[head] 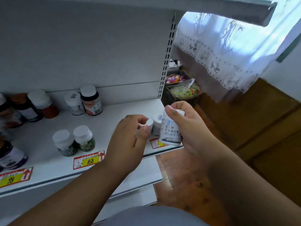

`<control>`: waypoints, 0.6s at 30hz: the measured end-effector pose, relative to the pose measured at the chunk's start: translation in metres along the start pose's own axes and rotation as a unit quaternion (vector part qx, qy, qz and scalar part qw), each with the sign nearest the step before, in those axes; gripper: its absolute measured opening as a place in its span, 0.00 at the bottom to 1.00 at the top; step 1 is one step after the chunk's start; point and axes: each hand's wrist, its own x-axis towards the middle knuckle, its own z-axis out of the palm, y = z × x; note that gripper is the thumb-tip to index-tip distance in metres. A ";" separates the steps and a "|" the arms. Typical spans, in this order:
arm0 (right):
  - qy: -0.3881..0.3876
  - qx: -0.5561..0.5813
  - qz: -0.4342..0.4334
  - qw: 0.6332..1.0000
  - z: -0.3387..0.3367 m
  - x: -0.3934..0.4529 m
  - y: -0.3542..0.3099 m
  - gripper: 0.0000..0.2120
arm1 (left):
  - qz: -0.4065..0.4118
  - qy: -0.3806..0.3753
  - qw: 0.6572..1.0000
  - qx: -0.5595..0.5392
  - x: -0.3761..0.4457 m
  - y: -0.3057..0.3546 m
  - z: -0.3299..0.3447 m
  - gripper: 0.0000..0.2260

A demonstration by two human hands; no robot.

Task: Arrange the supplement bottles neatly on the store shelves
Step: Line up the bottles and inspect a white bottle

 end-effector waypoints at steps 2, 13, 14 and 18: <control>0.015 -0.077 -0.023 0.997 -0.025 0.021 0.002 0.12 | -0.017 0.013 0.997 0.072 0.015 0.005 0.019 0.17; -0.082 -0.312 -0.128 0.938 -0.073 0.103 0.045 0.12 | -0.028 -0.135 0.913 0.384 0.048 -0.005 0.090 0.29; -0.094 -0.321 -0.141 0.932 -0.071 0.107 0.048 0.12 | -0.029 -0.134 0.909 0.394 0.048 -0.007 0.091 0.28; -0.126 -0.341 -0.177 0.915 -0.068 0.116 0.059 0.13 | -0.036 -0.128 0.898 0.420 0.050 -0.012 0.090 0.27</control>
